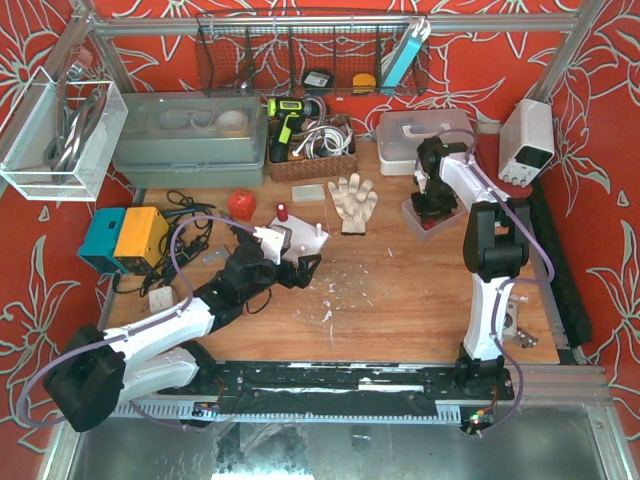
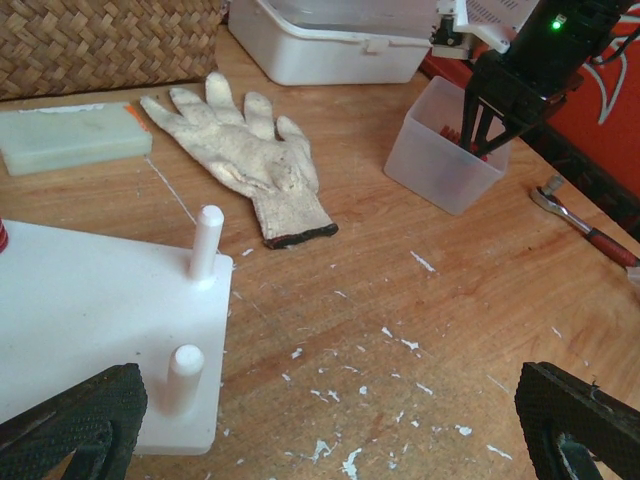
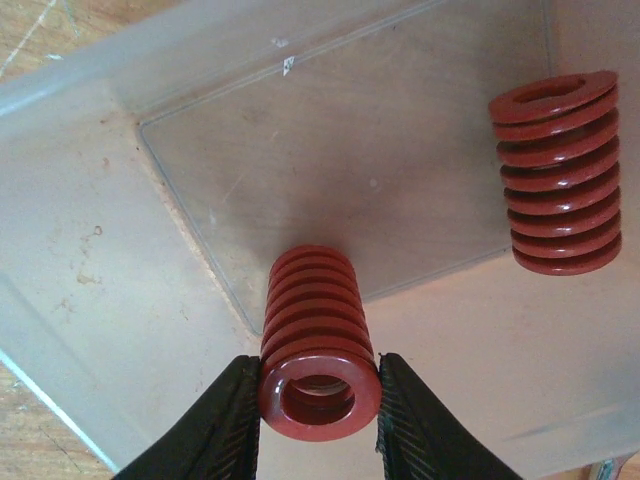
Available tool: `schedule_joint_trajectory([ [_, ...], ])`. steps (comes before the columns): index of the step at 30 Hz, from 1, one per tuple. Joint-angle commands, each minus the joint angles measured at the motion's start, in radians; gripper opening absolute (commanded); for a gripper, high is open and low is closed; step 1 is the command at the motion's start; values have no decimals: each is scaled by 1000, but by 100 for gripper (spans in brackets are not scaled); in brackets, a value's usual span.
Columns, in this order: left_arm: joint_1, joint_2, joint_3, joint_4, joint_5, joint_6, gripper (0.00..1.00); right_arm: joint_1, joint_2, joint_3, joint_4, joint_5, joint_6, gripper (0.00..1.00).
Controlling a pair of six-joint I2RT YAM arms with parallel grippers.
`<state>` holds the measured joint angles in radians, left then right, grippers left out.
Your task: Install the large spring
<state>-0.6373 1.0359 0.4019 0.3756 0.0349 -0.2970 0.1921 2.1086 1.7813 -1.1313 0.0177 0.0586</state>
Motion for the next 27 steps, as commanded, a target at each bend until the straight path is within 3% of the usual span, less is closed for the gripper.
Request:
schedule_joint_trajectory([
  [1,-11,-17,2,11,-16,12,100,1,22,47,-35,15,-6,29],
  [11,-15,-14,5,10,-18,12,100,1,51,50,-1,15,3,28],
  [21,-16,-16,5,9,-24,15,100,0,65,42,17,30,3,40],
  [27,-18,-17,5,9,-26,15,100,1,72,46,19,37,0,40],
])
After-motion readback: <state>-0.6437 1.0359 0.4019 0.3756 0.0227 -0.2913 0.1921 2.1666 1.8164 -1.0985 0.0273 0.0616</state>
